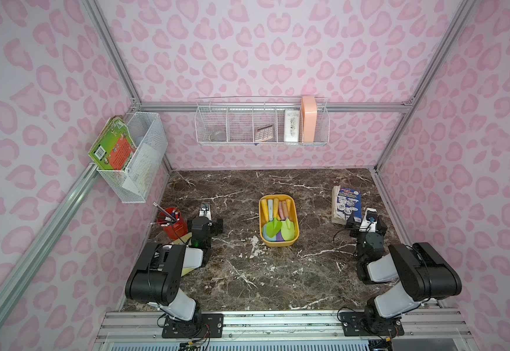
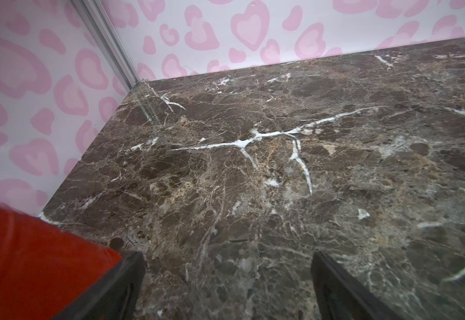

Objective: Put the shovel into the storage box
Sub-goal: Reset both arms

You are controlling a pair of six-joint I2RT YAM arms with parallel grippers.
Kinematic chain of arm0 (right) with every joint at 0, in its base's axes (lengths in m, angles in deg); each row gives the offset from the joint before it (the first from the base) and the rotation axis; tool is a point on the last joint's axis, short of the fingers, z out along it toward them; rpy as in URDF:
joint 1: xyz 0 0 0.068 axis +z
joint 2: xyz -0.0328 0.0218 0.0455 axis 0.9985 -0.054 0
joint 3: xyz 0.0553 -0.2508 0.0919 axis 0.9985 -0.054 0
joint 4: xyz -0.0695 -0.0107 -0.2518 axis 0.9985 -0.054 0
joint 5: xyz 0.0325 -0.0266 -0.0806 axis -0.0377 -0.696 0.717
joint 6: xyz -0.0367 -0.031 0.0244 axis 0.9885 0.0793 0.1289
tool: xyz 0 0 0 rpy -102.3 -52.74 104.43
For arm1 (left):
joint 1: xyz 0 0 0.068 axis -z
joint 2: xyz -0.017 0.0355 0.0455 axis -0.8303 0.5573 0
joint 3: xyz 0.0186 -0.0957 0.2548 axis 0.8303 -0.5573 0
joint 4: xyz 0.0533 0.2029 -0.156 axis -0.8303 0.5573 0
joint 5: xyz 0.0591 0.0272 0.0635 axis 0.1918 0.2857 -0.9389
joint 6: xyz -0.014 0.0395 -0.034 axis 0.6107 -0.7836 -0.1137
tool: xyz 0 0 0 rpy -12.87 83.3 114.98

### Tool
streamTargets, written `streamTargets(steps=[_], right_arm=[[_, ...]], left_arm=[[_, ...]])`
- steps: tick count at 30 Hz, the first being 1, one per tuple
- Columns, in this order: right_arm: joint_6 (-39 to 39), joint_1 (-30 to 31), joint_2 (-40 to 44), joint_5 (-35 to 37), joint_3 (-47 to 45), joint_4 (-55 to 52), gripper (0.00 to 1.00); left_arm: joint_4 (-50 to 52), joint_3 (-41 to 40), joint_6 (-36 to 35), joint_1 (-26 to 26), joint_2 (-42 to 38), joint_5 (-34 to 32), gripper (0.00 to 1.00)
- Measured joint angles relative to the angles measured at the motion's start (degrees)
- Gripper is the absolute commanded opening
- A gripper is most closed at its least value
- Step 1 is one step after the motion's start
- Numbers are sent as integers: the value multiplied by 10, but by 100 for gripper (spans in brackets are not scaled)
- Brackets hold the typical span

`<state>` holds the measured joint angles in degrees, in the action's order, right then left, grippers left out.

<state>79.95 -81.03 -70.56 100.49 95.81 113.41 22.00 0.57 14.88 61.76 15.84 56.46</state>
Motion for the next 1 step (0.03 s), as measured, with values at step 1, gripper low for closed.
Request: streamTargets(steps=[1], right_arm=[[0, 0, 0, -3, 0, 0, 100]], left_arm=[[0, 0, 0, 0, 0, 0, 98]])
